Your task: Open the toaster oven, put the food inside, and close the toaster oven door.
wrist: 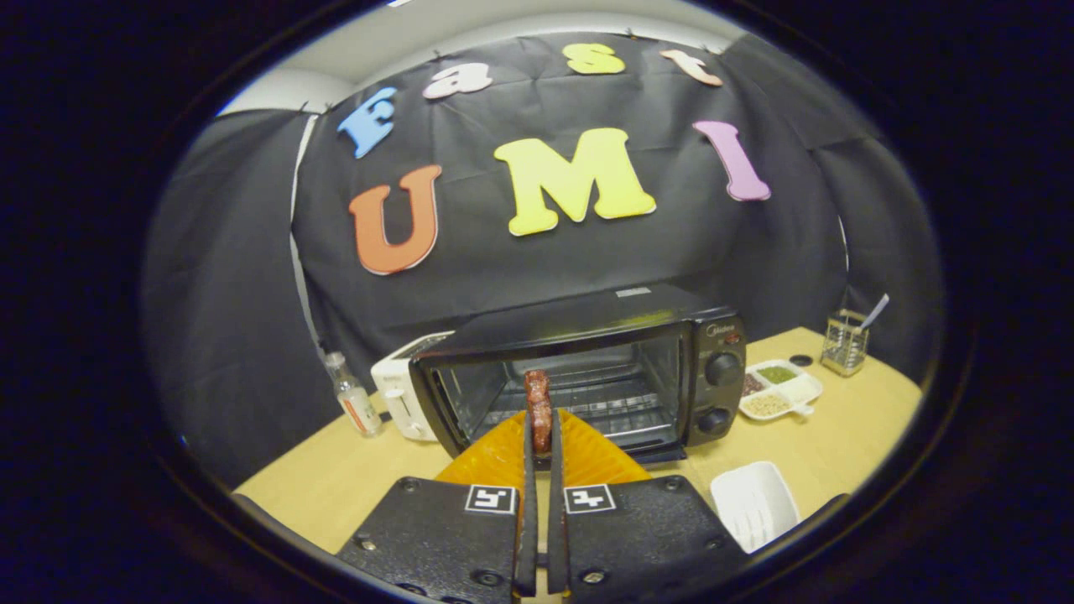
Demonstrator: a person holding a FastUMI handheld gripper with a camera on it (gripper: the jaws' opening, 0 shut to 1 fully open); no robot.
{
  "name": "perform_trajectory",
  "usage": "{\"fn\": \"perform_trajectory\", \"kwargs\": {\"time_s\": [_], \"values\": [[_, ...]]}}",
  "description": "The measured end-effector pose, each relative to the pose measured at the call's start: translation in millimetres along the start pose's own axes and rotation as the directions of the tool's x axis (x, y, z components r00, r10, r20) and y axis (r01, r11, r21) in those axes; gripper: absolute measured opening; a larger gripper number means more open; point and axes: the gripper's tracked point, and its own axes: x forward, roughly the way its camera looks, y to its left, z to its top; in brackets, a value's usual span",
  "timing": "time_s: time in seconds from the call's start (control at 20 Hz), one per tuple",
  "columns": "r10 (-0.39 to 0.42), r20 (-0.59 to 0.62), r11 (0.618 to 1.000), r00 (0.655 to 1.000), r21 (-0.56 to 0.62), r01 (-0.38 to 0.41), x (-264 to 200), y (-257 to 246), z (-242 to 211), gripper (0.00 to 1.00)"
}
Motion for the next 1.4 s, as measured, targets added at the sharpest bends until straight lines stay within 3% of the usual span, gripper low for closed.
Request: {"fn": "perform_trajectory", "kwargs": {"time_s": [0.1,0.2,0.35,0.45,0.55,0.85,1.15,1.4], "values": [[0.042,-0.021,0.983,0.999,0.178,-0.038,17,-1,-1,0.08],[0.083,-0.046,0.939,0.995,0.338,-0.063,36,-3,-9,0.08],[0.167,-0.076,0.820,0.983,0.564,-0.096,63,-3,-24,0.08],[0.182,-0.062,0.740,0.981,0.666,-0.095,80,-8,-21,0.08],[0.162,-0.046,0.713,0.986,0.696,-0.085,92,-22,-22,0.08],[0.083,-0.079,0.745,0.993,0.667,-0.009,104,-43,-37,0.08],[-0.067,-0.124,0.875,0.990,0.469,0.118,106,-63,-44,0.20],[-0.220,-0.030,0.953,0.975,0.207,0.221,92,-83,-17,0.35]]}}
